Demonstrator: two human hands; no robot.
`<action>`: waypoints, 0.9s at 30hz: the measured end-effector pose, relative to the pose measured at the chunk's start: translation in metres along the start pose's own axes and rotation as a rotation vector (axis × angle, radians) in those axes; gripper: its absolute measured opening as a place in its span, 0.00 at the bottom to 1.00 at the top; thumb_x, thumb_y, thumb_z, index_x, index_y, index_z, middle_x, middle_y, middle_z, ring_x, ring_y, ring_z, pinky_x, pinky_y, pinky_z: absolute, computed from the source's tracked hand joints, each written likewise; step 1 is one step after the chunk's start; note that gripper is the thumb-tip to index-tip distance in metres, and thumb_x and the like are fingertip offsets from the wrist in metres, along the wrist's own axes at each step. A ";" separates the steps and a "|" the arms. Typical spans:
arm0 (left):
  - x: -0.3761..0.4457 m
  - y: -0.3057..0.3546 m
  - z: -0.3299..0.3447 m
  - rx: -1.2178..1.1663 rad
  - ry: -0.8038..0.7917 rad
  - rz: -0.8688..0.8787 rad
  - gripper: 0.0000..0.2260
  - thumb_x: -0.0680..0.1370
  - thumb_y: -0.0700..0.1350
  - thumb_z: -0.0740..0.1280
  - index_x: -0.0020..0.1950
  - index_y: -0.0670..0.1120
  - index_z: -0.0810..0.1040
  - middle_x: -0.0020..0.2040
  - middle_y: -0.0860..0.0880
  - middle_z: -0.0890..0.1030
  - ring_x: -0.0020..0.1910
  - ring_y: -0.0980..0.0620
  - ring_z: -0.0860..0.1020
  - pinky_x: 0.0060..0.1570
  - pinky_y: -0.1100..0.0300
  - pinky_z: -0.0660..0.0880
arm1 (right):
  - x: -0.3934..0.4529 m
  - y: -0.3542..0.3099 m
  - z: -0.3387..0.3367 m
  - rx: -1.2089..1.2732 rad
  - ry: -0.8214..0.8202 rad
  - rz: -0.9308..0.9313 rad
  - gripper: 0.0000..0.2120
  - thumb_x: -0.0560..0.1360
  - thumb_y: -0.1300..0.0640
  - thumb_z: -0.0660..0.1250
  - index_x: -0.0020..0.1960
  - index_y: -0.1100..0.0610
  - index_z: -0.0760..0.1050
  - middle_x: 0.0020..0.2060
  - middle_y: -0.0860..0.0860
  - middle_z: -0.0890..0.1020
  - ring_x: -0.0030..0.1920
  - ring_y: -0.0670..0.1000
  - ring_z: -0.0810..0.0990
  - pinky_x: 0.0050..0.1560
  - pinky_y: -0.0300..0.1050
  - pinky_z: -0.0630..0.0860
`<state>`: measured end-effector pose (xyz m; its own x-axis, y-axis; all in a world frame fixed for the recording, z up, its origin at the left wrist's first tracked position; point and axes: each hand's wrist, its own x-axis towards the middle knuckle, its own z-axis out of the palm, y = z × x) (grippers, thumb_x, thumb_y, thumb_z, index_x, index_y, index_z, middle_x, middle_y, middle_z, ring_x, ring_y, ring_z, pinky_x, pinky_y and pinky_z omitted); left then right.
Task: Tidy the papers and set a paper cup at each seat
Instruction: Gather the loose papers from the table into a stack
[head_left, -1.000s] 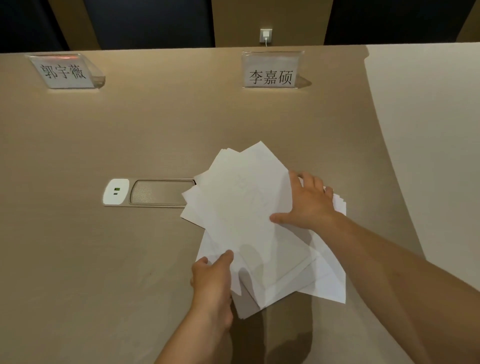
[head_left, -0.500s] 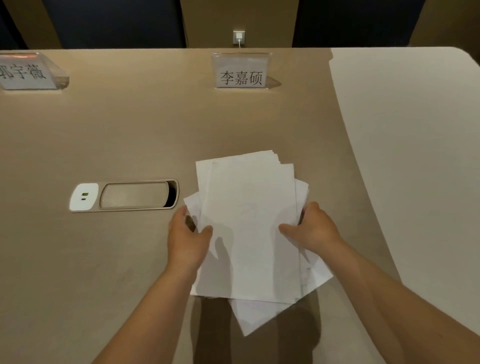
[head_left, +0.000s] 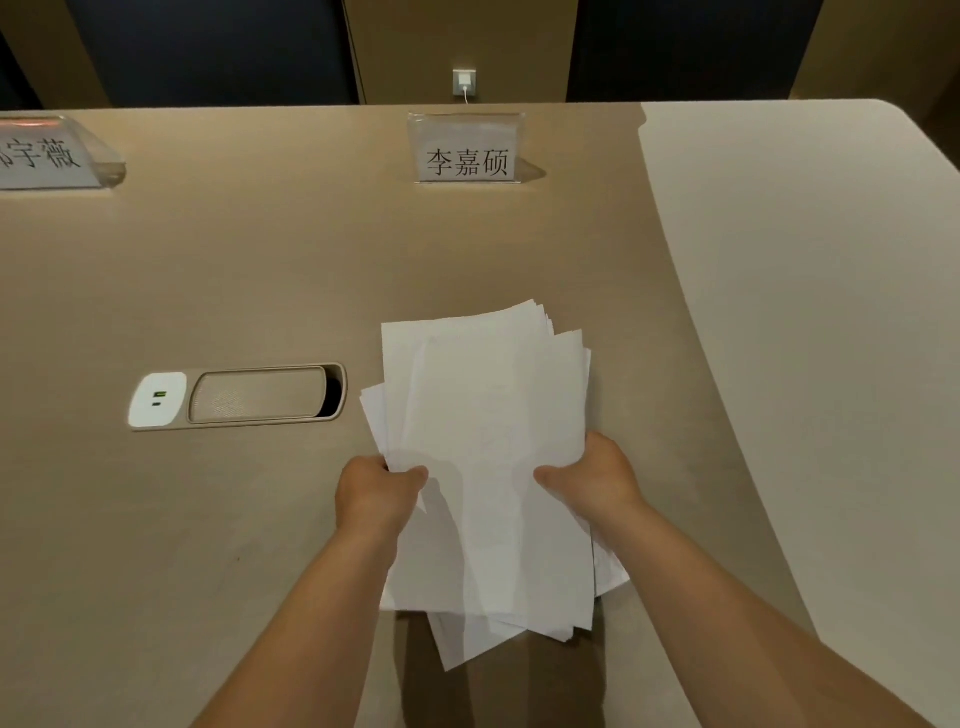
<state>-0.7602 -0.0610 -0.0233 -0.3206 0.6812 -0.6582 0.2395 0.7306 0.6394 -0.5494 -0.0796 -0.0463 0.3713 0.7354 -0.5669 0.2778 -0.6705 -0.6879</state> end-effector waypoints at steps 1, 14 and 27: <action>0.000 -0.002 -0.001 -0.019 -0.011 0.006 0.05 0.73 0.35 0.70 0.40 0.44 0.82 0.41 0.42 0.85 0.40 0.41 0.83 0.46 0.45 0.83 | -0.003 0.001 -0.001 0.013 -0.016 -0.037 0.17 0.67 0.61 0.74 0.54 0.54 0.78 0.47 0.50 0.85 0.45 0.52 0.85 0.50 0.51 0.83; -0.017 0.004 -0.047 -0.336 -0.295 0.195 0.16 0.72 0.42 0.75 0.58 0.48 0.80 0.51 0.49 0.87 0.52 0.47 0.84 0.47 0.57 0.78 | -0.053 -0.005 -0.043 0.363 -0.208 -0.236 0.19 0.67 0.68 0.76 0.56 0.57 0.80 0.47 0.52 0.88 0.48 0.53 0.87 0.47 0.47 0.82; -0.060 0.042 -0.053 -0.401 -0.215 0.712 0.14 0.76 0.30 0.67 0.49 0.49 0.76 0.38 0.61 0.86 0.39 0.64 0.83 0.39 0.72 0.78 | -0.090 -0.055 -0.068 0.367 0.008 -0.508 0.18 0.66 0.62 0.79 0.50 0.48 0.78 0.40 0.39 0.86 0.43 0.38 0.84 0.39 0.32 0.79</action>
<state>-0.7791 -0.0736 0.0638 -0.0252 0.9965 -0.0802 -0.0385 0.0792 0.9961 -0.5379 -0.1159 0.0737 0.2802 0.9517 -0.1254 0.0994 -0.1587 -0.9823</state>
